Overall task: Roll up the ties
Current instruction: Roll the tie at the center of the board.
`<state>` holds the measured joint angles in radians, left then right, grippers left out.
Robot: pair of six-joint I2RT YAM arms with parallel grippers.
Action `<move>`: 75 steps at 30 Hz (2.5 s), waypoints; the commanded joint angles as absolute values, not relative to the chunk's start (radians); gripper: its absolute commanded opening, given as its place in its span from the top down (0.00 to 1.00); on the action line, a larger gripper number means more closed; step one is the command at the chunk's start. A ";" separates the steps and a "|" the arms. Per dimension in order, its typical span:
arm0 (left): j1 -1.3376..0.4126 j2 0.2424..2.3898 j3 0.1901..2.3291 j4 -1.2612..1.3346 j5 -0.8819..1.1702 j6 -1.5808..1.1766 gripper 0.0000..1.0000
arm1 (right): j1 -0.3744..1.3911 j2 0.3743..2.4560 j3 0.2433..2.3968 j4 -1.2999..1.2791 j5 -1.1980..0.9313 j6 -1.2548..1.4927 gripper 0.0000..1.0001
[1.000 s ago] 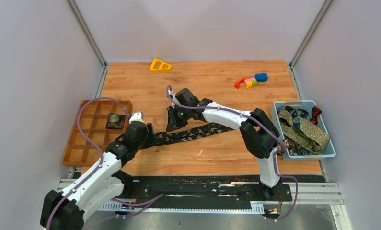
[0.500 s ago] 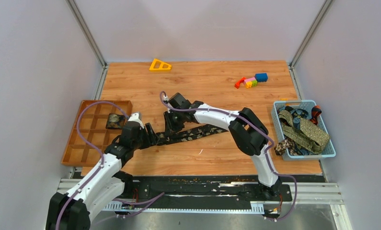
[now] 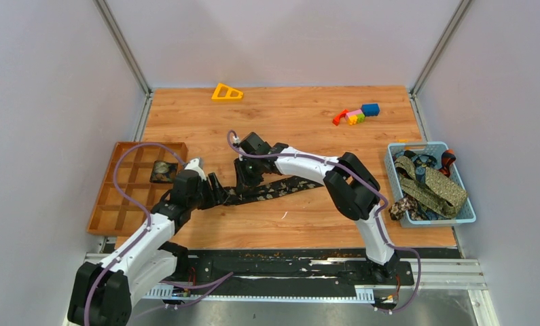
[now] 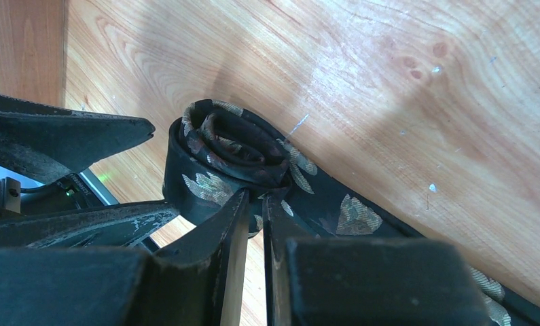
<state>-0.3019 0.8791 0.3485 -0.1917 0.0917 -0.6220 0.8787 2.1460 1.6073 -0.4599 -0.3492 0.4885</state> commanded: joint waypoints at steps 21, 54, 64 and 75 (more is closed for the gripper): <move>-0.167 0.997 0.244 0.128 0.347 -0.690 0.38 | 0.880 2.149 1.565 -0.436 -0.326 0.464 0.87; -0.123 1.168 0.220 0.279 0.461 -0.683 0.62 | 0.880 2.130 1.575 -0.446 -0.338 0.456 0.89; -0.124 1.037 0.314 -0.028 0.349 -0.569 0.66 | 0.889 2.063 1.594 -0.453 -0.367 0.450 0.86; -0.184 0.966 0.397 -0.233 0.186 -0.541 0.69 | 0.913 2.082 1.621 -0.443 -0.383 0.458 0.85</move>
